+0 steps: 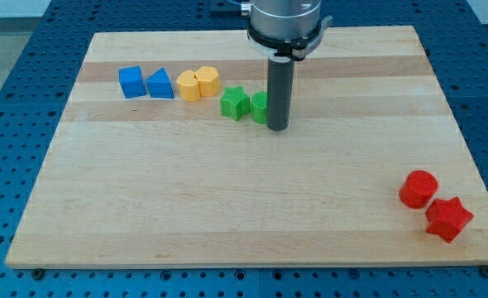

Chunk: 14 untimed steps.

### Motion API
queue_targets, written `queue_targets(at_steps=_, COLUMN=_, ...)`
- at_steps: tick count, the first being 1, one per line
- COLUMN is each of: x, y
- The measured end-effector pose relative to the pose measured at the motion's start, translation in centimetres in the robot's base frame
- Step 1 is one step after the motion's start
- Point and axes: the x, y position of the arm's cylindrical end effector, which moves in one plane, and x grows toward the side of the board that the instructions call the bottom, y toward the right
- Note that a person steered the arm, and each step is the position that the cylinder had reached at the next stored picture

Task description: Place the cube at the bottom of the triangle

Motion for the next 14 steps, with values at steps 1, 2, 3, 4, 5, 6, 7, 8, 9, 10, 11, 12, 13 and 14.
queue_targets(at_steps=1, x=-0.3, y=-0.2)
queue_targets(at_steps=2, x=-1.3, y=-0.2)
queue_targets(at_steps=3, x=-2.3, y=-0.2)
queue_targets(at_steps=4, x=-2.3, y=-0.2)
queue_targets(at_steps=5, x=1.2, y=-0.2)
queue_targets(at_steps=6, x=4.5, y=-0.8)
queue_targets(at_steps=7, x=5.0, y=-3.5)
queue_targets(at_steps=8, x=5.0, y=-7.1)
queue_targets(at_steps=9, x=5.0, y=-11.8)
queue_targets(at_steps=10, x=5.0, y=-17.1)
queue_targets(at_steps=11, x=5.0, y=-22.3)
queue_targets(at_steps=12, x=2.4, y=-24.0)
queue_targets(at_steps=13, x=-1.4, y=-24.3)
queue_targets(at_steps=14, x=-1.4, y=-26.0)
